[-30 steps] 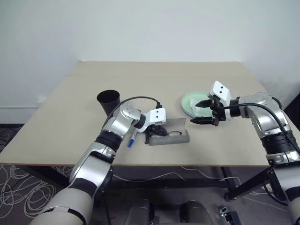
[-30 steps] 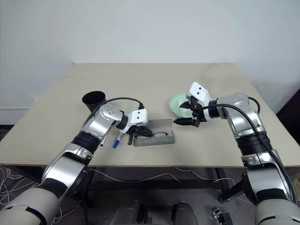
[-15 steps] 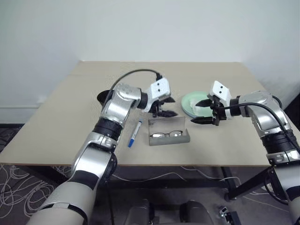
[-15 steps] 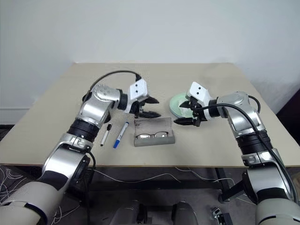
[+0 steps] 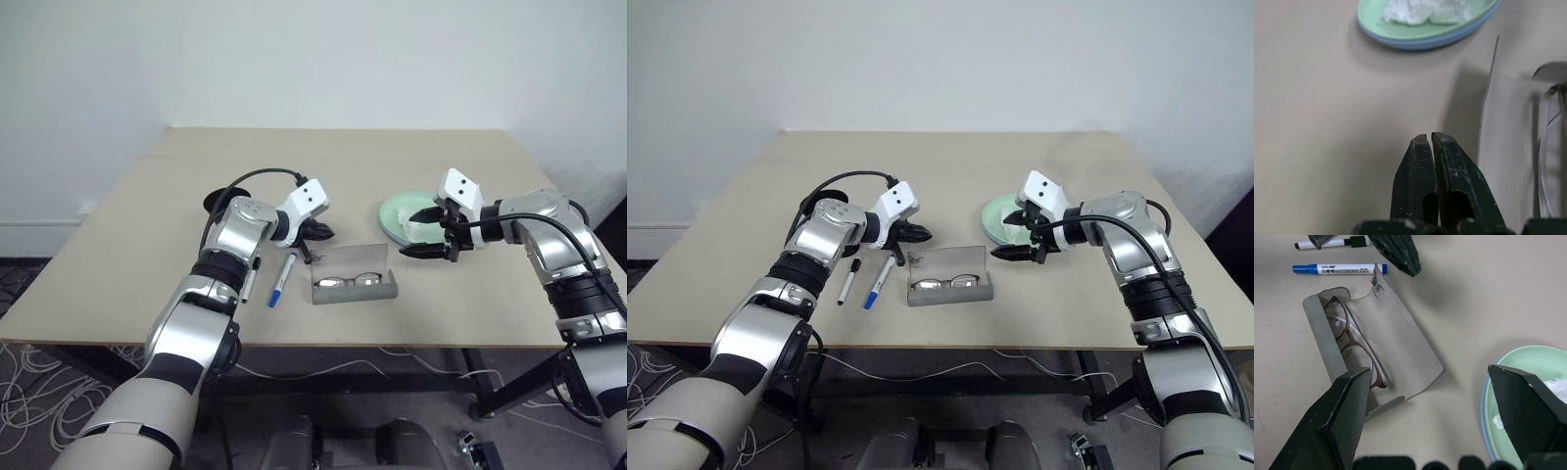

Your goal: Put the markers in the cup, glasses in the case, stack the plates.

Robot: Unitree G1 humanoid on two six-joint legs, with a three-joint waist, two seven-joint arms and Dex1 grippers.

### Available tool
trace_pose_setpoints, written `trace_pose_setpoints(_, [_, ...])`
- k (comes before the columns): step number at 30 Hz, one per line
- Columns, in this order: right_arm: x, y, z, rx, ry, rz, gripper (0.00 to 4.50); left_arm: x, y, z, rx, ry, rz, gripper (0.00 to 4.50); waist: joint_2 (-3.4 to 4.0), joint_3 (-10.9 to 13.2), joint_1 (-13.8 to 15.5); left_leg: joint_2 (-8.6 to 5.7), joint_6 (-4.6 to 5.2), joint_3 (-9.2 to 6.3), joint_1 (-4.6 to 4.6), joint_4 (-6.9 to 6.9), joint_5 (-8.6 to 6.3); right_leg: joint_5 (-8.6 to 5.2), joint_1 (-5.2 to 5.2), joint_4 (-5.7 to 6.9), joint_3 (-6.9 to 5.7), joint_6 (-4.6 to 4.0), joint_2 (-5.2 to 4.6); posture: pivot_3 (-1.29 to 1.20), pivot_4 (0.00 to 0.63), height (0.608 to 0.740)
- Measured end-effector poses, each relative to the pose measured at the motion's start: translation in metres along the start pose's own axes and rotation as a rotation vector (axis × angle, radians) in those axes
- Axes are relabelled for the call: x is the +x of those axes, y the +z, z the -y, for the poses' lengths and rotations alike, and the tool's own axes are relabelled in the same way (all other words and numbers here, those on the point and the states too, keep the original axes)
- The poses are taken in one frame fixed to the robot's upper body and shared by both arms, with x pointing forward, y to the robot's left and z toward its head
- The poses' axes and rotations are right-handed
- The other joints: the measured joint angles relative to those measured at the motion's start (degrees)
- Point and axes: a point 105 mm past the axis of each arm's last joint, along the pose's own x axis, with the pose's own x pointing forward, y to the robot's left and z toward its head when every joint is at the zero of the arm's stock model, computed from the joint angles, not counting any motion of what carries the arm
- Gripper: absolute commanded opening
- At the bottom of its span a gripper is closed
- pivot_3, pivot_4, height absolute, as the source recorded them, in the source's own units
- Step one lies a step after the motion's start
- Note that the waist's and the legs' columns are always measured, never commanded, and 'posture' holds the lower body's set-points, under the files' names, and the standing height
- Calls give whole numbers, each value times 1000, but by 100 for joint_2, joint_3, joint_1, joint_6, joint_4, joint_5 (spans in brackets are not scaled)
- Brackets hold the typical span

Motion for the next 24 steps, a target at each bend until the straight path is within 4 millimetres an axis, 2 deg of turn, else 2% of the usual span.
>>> trace_pose_setpoints(6, [0, 0, 0, 0, 0, 0, 4139, 3, -3, 13, 44, -77, -11, 32, 0, 0, -3, 3, -1, 1, 0, 0, 0, 0, -1, 1, 0, -1, 1, 0, 0, 700])
trace_pose_setpoints(16, [2, 1, -1, -1, 3, 5, 4139, -6, 2, 33, 161, -183, -7, 32, 2, -2, -2, 10, -1, 0, 3, 0, 0, -3, 1, 1, 0, -7, 0, 0, 0, 700])
trace_pose_setpoints(20, [2, 1, -1, -1, 3, 6, 4139, -6, -19, 49, 153, -249, -64, 32, 3, -2, -4, 9, -1, 2, 2, 0, 0, -4, -1, 2, 1, -7, 1, 0, 0, 700])
trace_pose_setpoints(24, [2, 2, -1, -4, 4, 8, 4139, -9, -21, 54, 185, -266, -80, 32, 3, -2, 0, 11, -1, 1, 2, 0, 0, -4, 0, 2, 1, -8, 0, 0, 0, 700])
